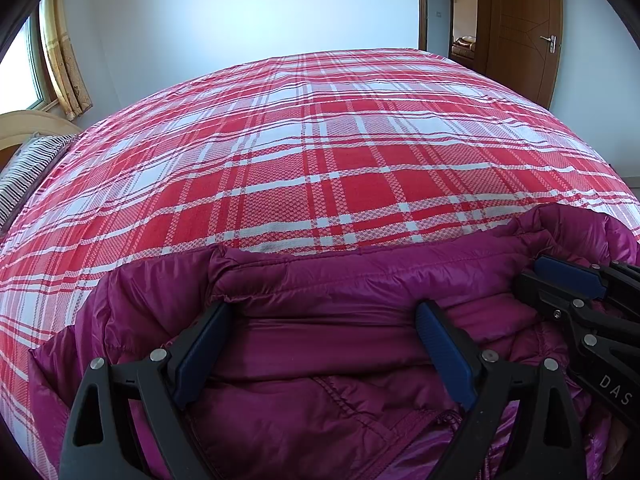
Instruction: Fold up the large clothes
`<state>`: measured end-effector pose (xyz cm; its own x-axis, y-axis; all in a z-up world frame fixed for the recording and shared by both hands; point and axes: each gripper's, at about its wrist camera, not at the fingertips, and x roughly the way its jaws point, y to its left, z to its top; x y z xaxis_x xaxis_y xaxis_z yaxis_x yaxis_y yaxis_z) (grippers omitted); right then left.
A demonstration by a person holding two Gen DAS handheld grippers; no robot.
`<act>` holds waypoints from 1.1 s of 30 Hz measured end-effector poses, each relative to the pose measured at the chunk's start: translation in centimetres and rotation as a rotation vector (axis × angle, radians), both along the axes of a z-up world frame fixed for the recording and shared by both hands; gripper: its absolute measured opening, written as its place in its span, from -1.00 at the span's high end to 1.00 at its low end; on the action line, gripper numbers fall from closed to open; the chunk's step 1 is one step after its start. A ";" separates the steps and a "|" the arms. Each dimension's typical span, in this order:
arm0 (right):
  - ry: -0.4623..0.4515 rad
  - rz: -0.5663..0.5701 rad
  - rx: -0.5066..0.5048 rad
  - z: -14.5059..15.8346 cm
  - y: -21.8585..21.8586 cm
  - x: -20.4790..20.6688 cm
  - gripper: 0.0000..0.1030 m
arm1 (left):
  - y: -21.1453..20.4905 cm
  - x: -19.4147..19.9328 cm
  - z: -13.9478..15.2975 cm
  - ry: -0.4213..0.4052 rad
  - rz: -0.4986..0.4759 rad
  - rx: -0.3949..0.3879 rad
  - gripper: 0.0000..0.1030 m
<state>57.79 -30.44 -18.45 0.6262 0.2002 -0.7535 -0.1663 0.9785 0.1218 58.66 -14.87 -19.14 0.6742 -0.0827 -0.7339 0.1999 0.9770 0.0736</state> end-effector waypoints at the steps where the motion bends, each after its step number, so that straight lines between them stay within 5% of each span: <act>1: 0.000 0.000 0.000 0.0 0.0 0.0 0.45 | 0.1 0.0 0.0 0.000 0.000 0.000 -0.82; 6: 0.001 0.000 0.004 0.0 0.0 0.1 0.45 | 0.0 -0.1 0.7 0.002 -0.007 0.021 -0.83; 12: 0.001 0.000 -0.004 -0.1 0.1 0.1 0.45 | 4.3 -4.7 5.8 -0.096 -0.001 -0.009 -0.82; 15: 0.004 -0.001 0.013 -0.1 -0.2 0.2 0.45 | 8.0 -10.0 7.4 -0.126 0.021 0.003 -0.82; 20: 0.003 0.001 0.018 0.1 -0.2 0.1 0.43 | 14.7 -21.8 6.8 -0.056 0.035 -0.037 -0.82; 22: 0.007 0.015 0.022 0.9 -0.3 -0.7 0.24 | 16.5 -26.1 5.8 -0.035 0.015 -0.042 -0.82; 24: -0.006 0.040 0.051 3.0 -0.7 -3.2 -0.54 | 18.1 -29.7 4.6 -0.018 0.017 -0.049 -0.82; 25: -0.024 0.054 0.041 4.3 -0.8 -5.3 -0.65 | 19.1 -31.8 3.9 -0.015 0.022 -0.059 -0.82; 28: -0.049 0.126 -0.016 6.5 -1.4 -11.4 -0.68 | 20.1 -35.1 2.1 -0.005 0.033 -0.072 -0.82; 33: 0.066 0.150 -0.038 6.6 -4.7 -24.8 -0.68 | 20.1 -38.9 0.4 0.034 -0.016 -0.113 -0.82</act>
<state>33.01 -35.17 -11.89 0.5408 0.2579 -0.8006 -0.3036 0.9475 0.1001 19.71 5.25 -18.78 0.6473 -0.1769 -0.7415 0.2159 0.9754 -0.0442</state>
